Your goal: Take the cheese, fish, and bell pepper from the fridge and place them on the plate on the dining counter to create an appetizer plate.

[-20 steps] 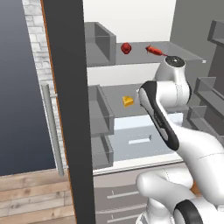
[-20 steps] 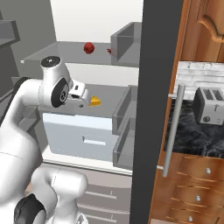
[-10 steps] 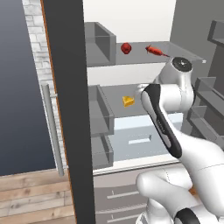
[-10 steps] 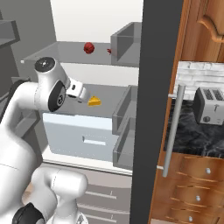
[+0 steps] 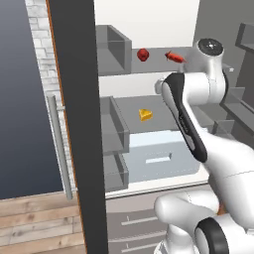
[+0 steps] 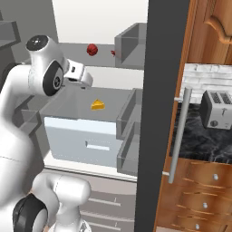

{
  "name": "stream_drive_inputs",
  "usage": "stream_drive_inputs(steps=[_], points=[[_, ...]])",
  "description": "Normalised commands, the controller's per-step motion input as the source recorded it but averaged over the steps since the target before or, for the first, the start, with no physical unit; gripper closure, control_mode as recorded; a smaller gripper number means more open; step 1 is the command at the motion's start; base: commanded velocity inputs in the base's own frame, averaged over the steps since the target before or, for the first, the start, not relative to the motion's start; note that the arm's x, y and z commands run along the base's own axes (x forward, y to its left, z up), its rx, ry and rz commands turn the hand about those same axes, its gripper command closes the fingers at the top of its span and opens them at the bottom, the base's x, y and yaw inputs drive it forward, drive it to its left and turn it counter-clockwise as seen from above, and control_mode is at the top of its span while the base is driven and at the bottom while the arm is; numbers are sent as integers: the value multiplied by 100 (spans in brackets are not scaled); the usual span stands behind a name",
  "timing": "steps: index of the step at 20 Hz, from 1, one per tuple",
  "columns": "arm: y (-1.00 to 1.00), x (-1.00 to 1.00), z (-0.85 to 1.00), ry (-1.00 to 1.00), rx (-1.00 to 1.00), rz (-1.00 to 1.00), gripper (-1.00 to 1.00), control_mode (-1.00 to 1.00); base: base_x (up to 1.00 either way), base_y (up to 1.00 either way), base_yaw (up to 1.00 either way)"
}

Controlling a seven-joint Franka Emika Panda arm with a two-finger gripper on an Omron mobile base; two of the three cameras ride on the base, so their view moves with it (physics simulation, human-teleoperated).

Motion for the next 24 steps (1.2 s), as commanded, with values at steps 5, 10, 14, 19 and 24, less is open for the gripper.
stream_drive_inputs(steps=[5, 10, 14, 19, 24], points=[[-32, 0, 37, -11, -20, 0, -100, -100, 0, 0, 0], [-35, 0, 8, -9, 9, 0, -100, -100, 0, 0, 0], [-38, 3, 54, -17, 11, 3, -100, -100, 0, 0, 0], [-14, 26, 44, -5, 0, 2, -100, -100, 0, 0, 0], [-9, 35, 4, 4, -2, 0, -100, -100, 0, 0, 0]])
